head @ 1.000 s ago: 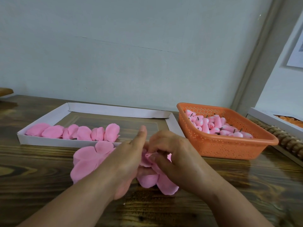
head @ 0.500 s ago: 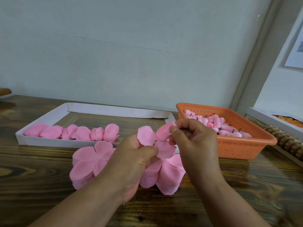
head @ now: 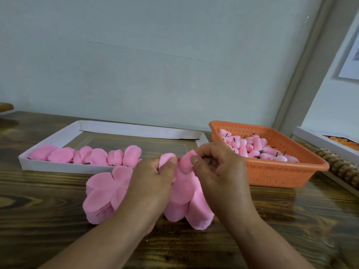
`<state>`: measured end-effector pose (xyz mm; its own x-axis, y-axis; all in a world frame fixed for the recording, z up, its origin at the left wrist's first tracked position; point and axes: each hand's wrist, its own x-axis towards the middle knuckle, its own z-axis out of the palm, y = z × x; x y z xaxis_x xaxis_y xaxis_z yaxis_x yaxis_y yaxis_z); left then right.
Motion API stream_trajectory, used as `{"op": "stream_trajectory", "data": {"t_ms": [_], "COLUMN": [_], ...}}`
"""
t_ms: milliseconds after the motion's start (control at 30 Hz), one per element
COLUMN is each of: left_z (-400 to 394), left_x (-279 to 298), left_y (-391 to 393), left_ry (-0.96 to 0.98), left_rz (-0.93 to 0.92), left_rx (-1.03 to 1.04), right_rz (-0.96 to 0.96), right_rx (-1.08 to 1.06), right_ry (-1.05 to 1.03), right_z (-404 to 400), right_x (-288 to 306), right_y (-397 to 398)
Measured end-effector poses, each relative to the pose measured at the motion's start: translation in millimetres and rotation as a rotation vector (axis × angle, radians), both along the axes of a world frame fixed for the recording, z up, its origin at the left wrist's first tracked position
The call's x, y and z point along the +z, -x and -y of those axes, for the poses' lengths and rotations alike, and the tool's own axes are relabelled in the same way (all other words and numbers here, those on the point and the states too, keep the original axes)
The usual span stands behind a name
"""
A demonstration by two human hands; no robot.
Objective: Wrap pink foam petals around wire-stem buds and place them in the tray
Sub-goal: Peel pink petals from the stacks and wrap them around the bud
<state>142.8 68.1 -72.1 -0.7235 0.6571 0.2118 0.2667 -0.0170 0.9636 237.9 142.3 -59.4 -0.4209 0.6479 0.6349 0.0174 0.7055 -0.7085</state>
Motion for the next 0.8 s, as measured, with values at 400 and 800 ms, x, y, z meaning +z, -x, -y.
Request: {"op": "stream_trajectory", "data": {"t_ms": [400,800], "left_z": [-0.2,-0.8], "left_x": [-0.5,1.8], "left_y": [11.3,13.6], "left_ry": [-0.103,-0.248], "left_rz": [-0.025,0.208], "left_rx": [-0.066,-0.298], "right_rz": [0.215,0.068], "right_rx": [0.081,0.038], "right_ry": [-0.197,0.046], "right_z": [5.8,-6.4], "right_x": [-0.6,4.0], "right_y": [0.2,-5.2]}}
